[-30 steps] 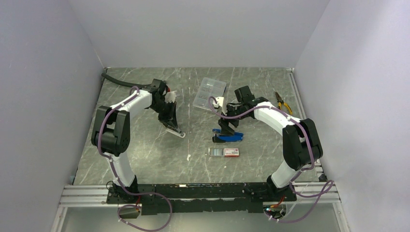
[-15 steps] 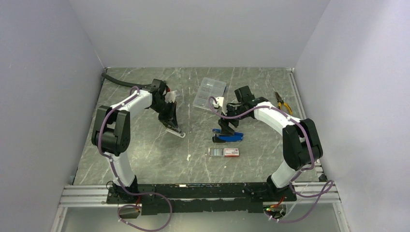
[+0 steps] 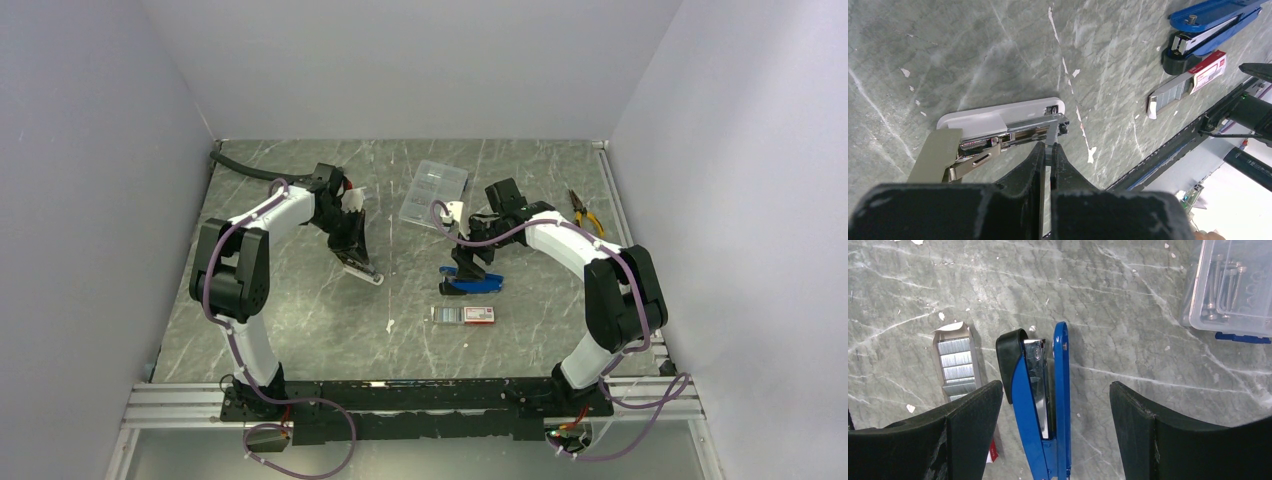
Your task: Load the staples into the stapler
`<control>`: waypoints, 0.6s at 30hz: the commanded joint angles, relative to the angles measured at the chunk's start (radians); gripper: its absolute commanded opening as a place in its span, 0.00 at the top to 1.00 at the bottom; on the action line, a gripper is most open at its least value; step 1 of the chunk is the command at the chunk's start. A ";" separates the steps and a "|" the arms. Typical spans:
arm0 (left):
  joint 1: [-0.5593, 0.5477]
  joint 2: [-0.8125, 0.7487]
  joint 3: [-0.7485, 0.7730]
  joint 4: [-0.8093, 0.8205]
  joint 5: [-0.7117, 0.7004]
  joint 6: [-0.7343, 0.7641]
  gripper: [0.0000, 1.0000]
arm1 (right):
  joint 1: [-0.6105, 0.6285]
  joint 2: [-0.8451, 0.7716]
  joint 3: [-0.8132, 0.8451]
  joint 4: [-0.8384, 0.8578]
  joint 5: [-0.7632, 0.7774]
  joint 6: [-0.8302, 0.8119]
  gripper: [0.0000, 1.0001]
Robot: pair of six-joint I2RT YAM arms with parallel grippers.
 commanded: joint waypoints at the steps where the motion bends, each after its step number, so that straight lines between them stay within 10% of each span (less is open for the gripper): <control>1: 0.002 -0.040 -0.011 0.015 0.041 -0.004 0.97 | 0.001 -0.027 -0.001 0.011 -0.007 -0.005 0.18; 18: 0.011 -0.036 -0.013 0.008 0.039 0.001 0.97 | 0.001 -0.025 -0.001 0.010 -0.007 -0.003 0.18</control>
